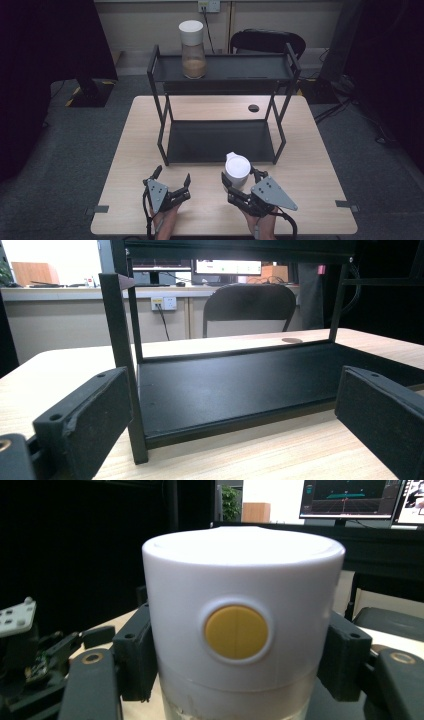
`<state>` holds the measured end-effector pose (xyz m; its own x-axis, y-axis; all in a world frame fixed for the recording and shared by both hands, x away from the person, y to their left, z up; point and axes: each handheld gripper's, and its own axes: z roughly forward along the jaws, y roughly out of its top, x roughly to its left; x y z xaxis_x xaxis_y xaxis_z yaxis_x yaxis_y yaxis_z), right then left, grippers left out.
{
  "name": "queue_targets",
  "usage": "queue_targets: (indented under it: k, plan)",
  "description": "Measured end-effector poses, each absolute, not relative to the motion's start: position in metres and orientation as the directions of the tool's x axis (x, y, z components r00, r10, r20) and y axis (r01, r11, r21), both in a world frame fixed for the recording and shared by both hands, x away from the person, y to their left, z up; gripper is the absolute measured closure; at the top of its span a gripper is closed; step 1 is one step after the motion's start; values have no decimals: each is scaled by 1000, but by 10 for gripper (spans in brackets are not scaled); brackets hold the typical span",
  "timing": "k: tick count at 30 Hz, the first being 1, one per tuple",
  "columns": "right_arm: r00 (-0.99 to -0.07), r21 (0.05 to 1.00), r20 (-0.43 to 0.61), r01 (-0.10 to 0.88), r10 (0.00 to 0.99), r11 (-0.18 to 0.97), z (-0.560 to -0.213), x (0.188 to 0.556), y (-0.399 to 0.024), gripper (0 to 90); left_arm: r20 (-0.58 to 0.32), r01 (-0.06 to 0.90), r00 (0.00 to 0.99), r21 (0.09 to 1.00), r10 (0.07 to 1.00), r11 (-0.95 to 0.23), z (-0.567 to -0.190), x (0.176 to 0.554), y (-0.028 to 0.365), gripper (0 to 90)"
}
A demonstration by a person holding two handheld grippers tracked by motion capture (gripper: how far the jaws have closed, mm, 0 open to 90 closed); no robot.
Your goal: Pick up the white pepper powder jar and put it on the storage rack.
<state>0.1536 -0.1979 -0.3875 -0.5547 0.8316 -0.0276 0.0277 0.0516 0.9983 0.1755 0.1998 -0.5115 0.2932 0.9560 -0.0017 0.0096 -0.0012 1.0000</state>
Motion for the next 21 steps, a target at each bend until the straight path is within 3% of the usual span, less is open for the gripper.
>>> queue_targets:
  k: [21]
  plan:
    - [-550, 998, -60, -21, 833, 59, -343, 193, -198, 303, -1, 8, 296, 1000, 955, -1, -512, 176, 200, 14]
